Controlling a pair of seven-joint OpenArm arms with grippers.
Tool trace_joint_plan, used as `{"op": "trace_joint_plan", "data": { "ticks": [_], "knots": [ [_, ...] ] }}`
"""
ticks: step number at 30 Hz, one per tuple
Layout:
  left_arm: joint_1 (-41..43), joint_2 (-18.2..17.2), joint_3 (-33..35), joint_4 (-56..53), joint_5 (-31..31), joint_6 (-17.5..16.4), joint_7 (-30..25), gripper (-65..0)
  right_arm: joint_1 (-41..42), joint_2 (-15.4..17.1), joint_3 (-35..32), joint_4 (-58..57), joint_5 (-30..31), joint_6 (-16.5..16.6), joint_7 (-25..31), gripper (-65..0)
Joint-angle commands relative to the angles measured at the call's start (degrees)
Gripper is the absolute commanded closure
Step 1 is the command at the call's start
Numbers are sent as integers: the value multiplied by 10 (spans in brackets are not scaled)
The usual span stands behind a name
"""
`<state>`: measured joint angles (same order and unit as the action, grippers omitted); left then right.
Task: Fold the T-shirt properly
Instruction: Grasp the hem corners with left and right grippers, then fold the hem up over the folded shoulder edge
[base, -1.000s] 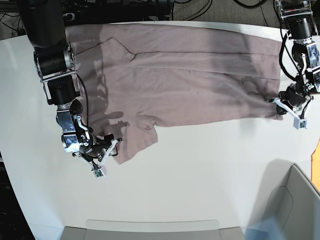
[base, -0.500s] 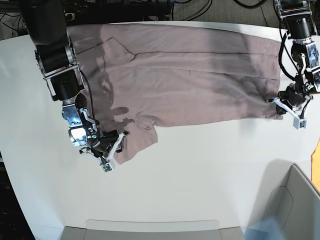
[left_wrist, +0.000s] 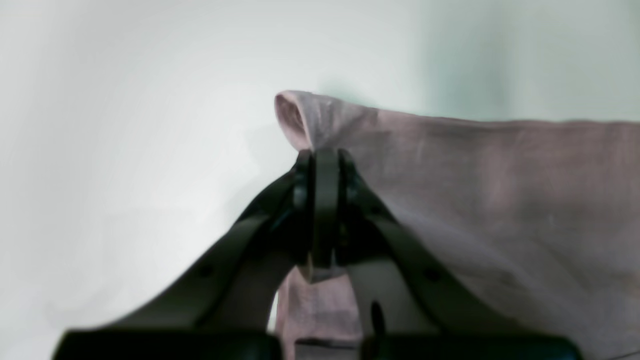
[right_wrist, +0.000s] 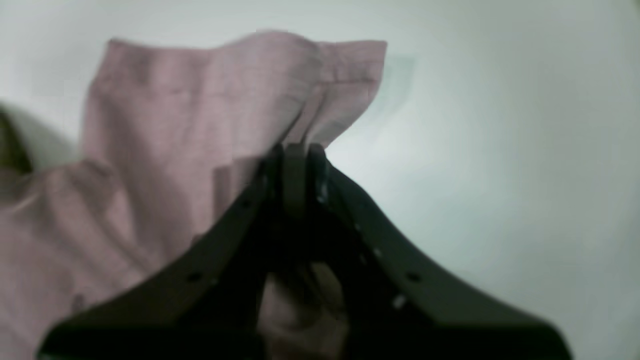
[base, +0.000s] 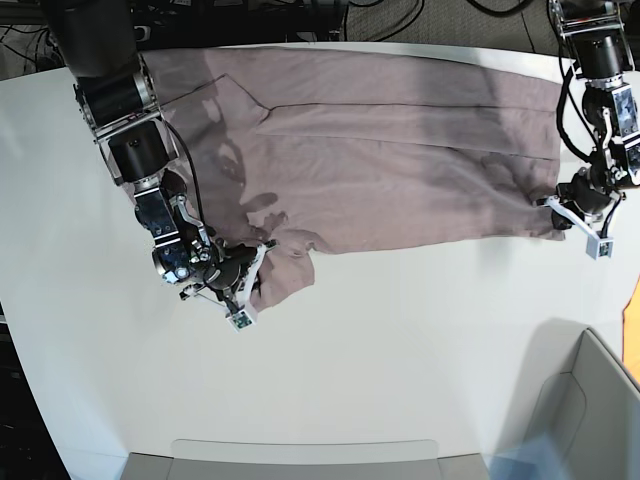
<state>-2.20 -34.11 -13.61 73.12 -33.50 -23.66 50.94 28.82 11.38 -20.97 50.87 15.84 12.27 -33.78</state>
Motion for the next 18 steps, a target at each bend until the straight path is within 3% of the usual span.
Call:
{"op": "trace_joint_plan", "data": {
  "ticks": [1, 4, 18],
  "knots": [
    [-9, -14, -5, 9, -4, -1, -11, 0, 21, 6, 19, 23, 2, 0, 0, 0],
    [-10, -14, -8, 9, -4, -1, -11, 0, 15, 4, 60, 63, 2, 0, -35, 0],
    [-10, -17, -9, 12, -5, -1, -12, 0, -57, 16, 125, 262, 2, 0, -136, 0]
  ]
}}
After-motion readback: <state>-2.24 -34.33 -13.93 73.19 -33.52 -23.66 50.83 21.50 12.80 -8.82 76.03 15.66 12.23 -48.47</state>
